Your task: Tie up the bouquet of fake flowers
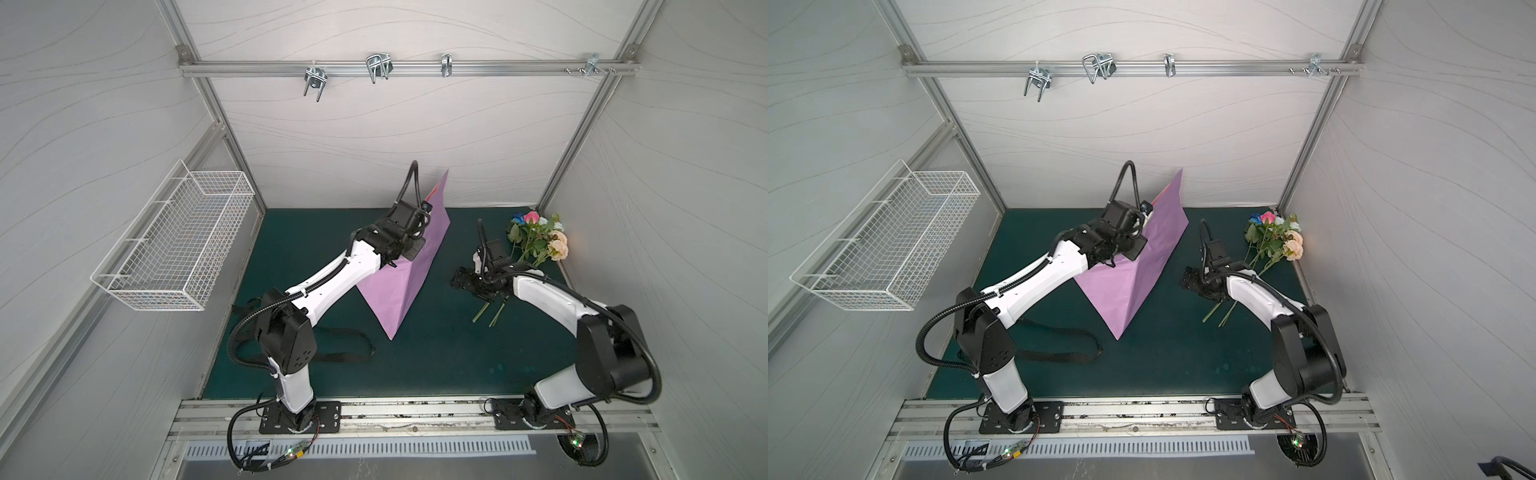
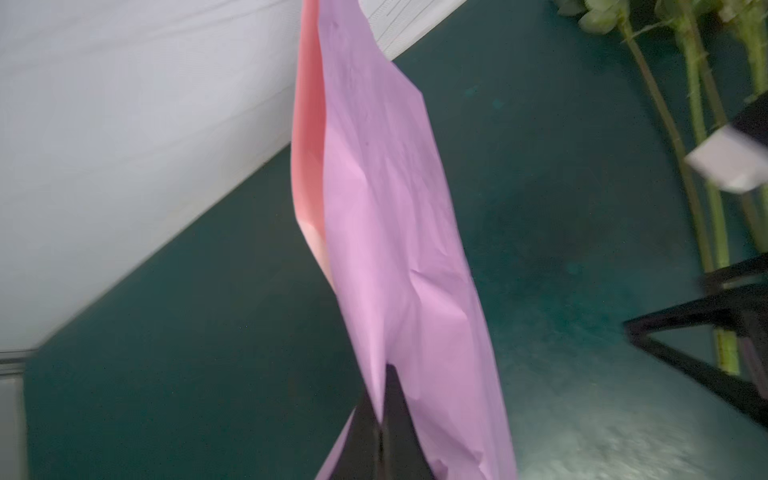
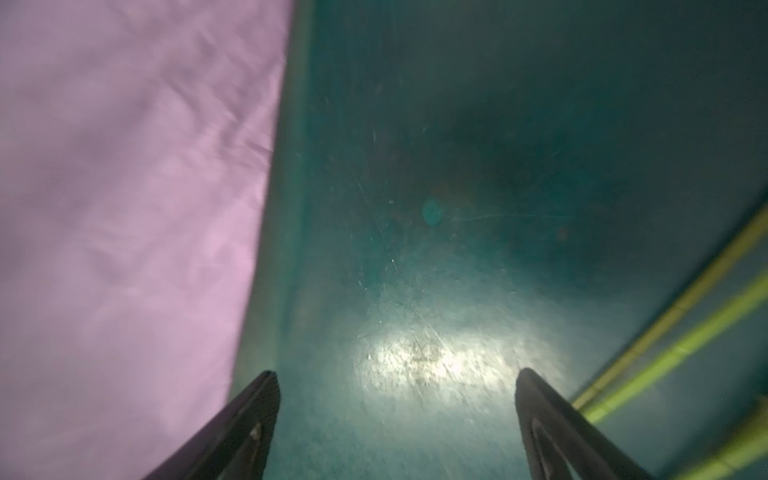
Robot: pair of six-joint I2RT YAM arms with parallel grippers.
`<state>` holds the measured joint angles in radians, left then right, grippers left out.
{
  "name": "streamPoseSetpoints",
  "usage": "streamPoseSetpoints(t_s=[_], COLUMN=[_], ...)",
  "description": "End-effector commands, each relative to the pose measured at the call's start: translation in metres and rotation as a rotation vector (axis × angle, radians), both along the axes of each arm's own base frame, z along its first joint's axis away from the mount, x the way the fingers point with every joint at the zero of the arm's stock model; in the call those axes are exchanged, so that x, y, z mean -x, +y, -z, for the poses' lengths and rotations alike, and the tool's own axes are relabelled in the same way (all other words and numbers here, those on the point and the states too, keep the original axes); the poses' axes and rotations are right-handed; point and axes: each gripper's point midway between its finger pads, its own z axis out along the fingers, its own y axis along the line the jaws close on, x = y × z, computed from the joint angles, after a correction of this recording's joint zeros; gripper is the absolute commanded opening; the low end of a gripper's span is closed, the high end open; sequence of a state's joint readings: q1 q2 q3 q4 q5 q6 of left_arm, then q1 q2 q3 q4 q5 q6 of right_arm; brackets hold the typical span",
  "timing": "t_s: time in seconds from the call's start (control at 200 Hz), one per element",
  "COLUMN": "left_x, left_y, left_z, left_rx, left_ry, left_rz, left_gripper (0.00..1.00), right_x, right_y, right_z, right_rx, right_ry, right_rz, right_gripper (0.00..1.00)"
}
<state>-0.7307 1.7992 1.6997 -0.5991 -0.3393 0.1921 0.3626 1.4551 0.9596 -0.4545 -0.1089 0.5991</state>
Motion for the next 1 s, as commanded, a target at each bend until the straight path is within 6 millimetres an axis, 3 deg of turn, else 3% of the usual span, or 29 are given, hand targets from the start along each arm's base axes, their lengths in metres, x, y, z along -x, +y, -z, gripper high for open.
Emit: streamPoseSetpoints(t_s=[0.0,0.11,0.205,0.355,0.465,0.685,0.85,0.99], left_x=[-0.006,0.005,0.019,0.033,0.042,0.057,0.059,0.062], left_y=[0.003,-0.026,-0.047,-0.054,-0.055,-0.062,-0.065,-0.067], left_z=[-0.010,-0.015,-0.013,-0.014,-0.018,-0.001,0.012,0.015], left_rx=[-0.297,-0.404,-0.389,-0.308,-0.231,-0.064,-0.059,-0.035], left_ry=[-0.176,-0.314,-0.392,-0.414,-0.443,-0.346,-0.302,-0.278], left_rz=[-0.066,-0.032,0.006,0.005,-0.003,0.020,0.023,0.032], left_gripper=[0.00,0.00,0.00,0.00,0.00,0.00,0.00,0.00], right_x=[0.011,0.009,-0.001,-0.027,-0.040,-0.047,-0.047,-0.046], right_y=[-0.028,-0.046,-0.052,-0.042,-0.029,0.005,0.020,0.029], right_z=[-0.014,-0.034,-0.063,-0.124,-0.155,-0.160,-0.147,-0.150], right_rx=[0.028,-0.042,-0.179,-0.296,-0.355,-0.431,-0.465,-0.497], right_ry=[-0.009,-0.058,-0.111,-0.227,-0.261,-0.253,-0.214,-0.233], right_rz=[0.055,0.109,0.152,0.126,0.095,0.042,0.018,-0.004], right_gripper=[0.91,0.93,0.92,0.90,0.87,0.86,0.80,0.80])
